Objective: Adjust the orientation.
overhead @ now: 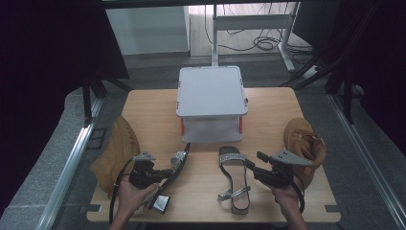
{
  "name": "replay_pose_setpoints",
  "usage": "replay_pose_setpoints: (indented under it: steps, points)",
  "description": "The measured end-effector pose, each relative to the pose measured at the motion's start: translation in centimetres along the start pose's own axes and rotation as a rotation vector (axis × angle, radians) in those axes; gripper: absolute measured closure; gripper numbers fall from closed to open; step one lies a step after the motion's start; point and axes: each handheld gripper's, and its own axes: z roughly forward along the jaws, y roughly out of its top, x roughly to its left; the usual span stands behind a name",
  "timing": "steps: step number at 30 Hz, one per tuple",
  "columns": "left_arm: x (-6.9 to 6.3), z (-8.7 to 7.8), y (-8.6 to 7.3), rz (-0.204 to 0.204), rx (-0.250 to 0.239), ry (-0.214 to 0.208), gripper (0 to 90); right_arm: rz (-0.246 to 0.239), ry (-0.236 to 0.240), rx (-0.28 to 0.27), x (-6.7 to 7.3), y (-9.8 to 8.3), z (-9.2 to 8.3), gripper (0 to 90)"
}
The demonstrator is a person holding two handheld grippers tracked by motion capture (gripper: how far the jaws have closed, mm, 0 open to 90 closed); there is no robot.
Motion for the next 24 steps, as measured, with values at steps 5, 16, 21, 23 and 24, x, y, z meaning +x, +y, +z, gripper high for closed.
replay_pose_setpoints:
  steps: [5,16,21,23,24]
  points:
    - [-0.2,0.4,0.2,0.001,0.012,-0.026,89.7,0.000,-0.003,0.004,-0.1,0.0,0.0,40.8]
    - [-4.3,4.3,0.8,0.071,0.158,-0.005,88.6,-0.021,0.036,-0.019,0.0,-0.3,-0.1,40.1]
    - [-5.1,4.9,1.2,0.083,0.156,-0.030,88.2,-0.019,0.024,-0.017,-0.2,-0.3,-0.4,40.1]
    - [-5.2,4.6,1.2,0.083,0.148,-0.035,88.0,-0.015,0.014,-0.019,-0.4,-0.3,-0.5,40.1]
    - [-5.2,4.5,1.2,0.082,0.144,-0.039,88.0,-0.011,0.012,-0.019,-0.5,-0.3,-0.6,40.1]
